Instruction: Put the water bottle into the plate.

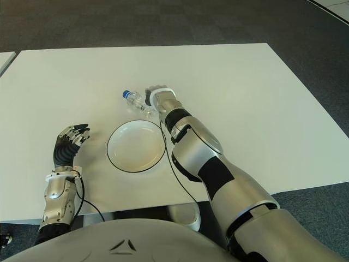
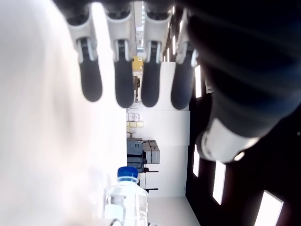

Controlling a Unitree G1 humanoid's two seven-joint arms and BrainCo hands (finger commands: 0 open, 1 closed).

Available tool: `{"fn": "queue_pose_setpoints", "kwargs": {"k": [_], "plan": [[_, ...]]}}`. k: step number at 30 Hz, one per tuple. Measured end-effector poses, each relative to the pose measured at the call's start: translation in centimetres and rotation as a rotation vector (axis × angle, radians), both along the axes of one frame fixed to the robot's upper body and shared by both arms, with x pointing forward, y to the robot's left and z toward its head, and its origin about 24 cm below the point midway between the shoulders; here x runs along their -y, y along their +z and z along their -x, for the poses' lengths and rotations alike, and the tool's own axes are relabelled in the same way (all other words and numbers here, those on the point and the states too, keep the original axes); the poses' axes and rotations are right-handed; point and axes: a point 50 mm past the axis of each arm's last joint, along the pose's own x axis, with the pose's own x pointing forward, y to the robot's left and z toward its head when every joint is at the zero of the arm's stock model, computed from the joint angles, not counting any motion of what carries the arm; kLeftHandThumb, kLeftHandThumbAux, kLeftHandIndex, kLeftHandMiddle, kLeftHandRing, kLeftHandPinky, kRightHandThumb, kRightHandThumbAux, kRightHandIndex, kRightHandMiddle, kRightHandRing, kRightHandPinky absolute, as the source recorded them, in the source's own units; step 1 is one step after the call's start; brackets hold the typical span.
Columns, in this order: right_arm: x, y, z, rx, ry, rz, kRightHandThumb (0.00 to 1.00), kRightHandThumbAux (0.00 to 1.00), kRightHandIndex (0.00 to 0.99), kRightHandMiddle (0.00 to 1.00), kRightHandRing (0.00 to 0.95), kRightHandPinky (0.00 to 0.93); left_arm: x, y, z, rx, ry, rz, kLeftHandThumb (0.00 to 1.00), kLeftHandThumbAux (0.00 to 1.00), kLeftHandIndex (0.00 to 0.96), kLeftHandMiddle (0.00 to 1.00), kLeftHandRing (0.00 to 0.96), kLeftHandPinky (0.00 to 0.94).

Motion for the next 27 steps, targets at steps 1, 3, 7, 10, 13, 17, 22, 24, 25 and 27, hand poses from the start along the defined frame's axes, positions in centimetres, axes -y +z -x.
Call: {"fn": "queue_pose_setpoints", "kwargs": {"k": [1, 3, 7, 10, 13, 17, 22, 24, 25, 27], "plan": [[0.0, 0.0, 0.0, -0.002, -0.002, -0.005, 0.394, 0.398, 0.19, 0.001, 0.0, 0.01, 0.0, 0.01, -0.02, 0.001, 0.0, 0.0, 0.696, 0.725, 0.41, 0.33, 0.341, 0.381], [-0.02, -0.01, 0.01, -0.005, -0.005, -0.011, 0.392, 0.396, 0.195, 0.001, 0.0, 0.01, 0.01, 0.03, -0.05, 0.001, 0.0, 0.0, 0.696, 0.725, 0.41, 0.329, 0.341, 0.379], [-0.04, -0.02, 0.03, -0.01, -0.005, -0.016, 0.379, 0.394, 0.16, 0.0, 0.0, 0.008, 0.02, 0.03, -0.12, 0.0, -0.001, 0.002, 0.696, 0.724, 0.41, 0.327, 0.34, 0.378], [-0.1, -0.04, 0.06, -0.016, -0.004, -0.022, 0.355, 0.398, 0.117, 0.0, 0.0, 0.002, 0.02, 0.04, -0.15, 0.0, -0.001, 0.004, 0.696, 0.724, 0.41, 0.325, 0.336, 0.377], [-0.15, -0.04, 0.07, -0.019, -0.001, -0.028, 0.338, 0.399, 0.124, 0.0, 0.0, 0.0, 0.02, 0.06, -0.19, 0.002, 0.0, 0.005, 0.696, 0.724, 0.41, 0.324, 0.335, 0.38], [-0.25, -0.04, 0.11, -0.021, 0.006, -0.033, 0.32, 0.397, 0.153, 0.0, 0.0, 0.0, 0.02, 0.03, -0.23, 0.002, 0.0, 0.005, 0.697, 0.724, 0.41, 0.325, 0.336, 0.384], [-0.31, -0.01, 0.11, -0.017, 0.011, -0.038, 0.305, 0.401, 0.281, 0.01, 0.0, 0.009, 0.03, -0.06, -0.26, 0.0, 0.0, 0.006, 0.697, 0.724, 0.41, 0.326, 0.336, 0.38], [-0.33, 0.01, 0.11, -0.013, 0.012, -0.041, 0.303, 0.404, 0.307, 0.013, 0.0, 0.011, 0.03, -0.12, -0.26, -0.002, 0.0, 0.007, 0.697, 0.724, 0.41, 0.326, 0.337, 0.38], [-0.33, 0.02, 0.1, -0.011, 0.012, -0.042, 0.299, 0.415, 0.347, 0.014, 0.0, 0.007, 0.03, -0.14, -0.26, -0.002, 0.0, 0.007, 0.697, 0.724, 0.41, 0.328, 0.337, 0.377], [-0.33, 0.05, 0.08, -0.006, 0.011, -0.047, 0.294, 0.429, 0.385, 0.014, 0.0, 0.003, 0.04, -0.16, -0.27, -0.001, 0.0, 0.007, 0.697, 0.724, 0.41, 0.329, 0.338, 0.375]]}}
